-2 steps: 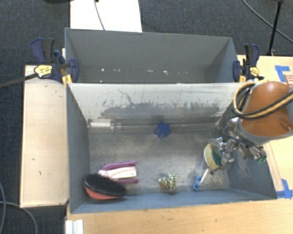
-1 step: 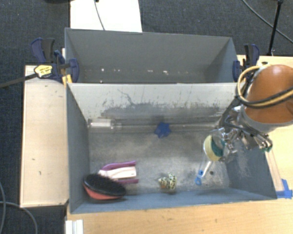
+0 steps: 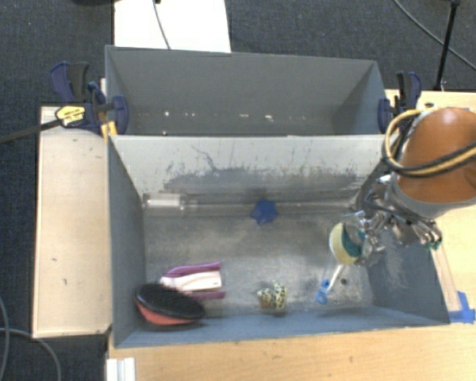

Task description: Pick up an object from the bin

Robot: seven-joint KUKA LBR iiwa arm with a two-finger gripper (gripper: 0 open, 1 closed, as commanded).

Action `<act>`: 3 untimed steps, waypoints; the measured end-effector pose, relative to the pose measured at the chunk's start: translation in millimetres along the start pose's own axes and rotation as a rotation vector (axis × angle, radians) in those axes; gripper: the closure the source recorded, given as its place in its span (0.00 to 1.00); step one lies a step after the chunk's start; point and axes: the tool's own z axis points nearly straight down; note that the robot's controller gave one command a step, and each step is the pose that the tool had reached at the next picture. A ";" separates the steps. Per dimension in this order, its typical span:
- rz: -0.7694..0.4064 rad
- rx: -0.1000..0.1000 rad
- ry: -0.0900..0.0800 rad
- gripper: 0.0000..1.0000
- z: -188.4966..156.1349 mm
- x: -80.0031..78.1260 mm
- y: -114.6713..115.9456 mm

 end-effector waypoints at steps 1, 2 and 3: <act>0.000 0.000 0.000 1.00 0.0 0.0 0.0; 0.001 0.000 0.000 1.00 0.0 0.0 0.0; 0.001 0.000 0.000 1.00 0.0 0.0 0.0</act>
Offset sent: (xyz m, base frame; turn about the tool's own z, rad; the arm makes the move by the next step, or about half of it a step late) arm 0.0000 0.0000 0.0000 0.0000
